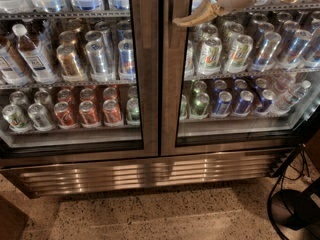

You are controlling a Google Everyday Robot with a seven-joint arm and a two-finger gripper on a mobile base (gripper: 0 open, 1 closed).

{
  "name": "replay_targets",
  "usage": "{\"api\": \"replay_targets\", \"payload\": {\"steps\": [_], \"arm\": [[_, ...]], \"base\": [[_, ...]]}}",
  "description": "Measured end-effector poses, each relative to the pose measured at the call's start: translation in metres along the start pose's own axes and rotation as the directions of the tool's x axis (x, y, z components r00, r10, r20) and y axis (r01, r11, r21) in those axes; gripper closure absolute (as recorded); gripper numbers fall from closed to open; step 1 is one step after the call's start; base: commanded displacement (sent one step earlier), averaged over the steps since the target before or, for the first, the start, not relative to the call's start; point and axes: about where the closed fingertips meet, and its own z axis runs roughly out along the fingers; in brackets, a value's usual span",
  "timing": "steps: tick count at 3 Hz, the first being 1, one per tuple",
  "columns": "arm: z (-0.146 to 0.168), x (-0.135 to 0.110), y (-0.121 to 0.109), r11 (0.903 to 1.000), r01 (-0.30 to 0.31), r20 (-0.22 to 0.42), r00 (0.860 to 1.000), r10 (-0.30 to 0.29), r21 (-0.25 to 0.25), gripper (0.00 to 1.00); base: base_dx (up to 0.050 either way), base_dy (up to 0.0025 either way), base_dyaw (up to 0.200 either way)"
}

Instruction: Open right fridge door

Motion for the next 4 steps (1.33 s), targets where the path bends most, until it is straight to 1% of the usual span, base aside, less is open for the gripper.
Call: {"api": "replay_targets", "payload": {"steps": [1,2,3,4], "arm": [[-0.0002,0.0001,-0.0004,0.9998,0.017,0.003,1.0,-0.017,0.01,1.0],[-0.0002,0.0001,-0.0004,0.9998,0.017,0.003,1.0,-0.017,0.01,1.0],[0.0003,-0.001,-0.0008,0.9992,0.039,0.003,0.999,-0.039,0.006,1.0],[0.0001,0.0001,-0.0004,0.9992,0.039,0.003,0.999,-0.039,0.006,1.0]], "base": [[0.0,0.0,0.0],[0.0,0.0,0.0],[0.0,0.0,0.0],[0.0,0.0,0.0]]}}
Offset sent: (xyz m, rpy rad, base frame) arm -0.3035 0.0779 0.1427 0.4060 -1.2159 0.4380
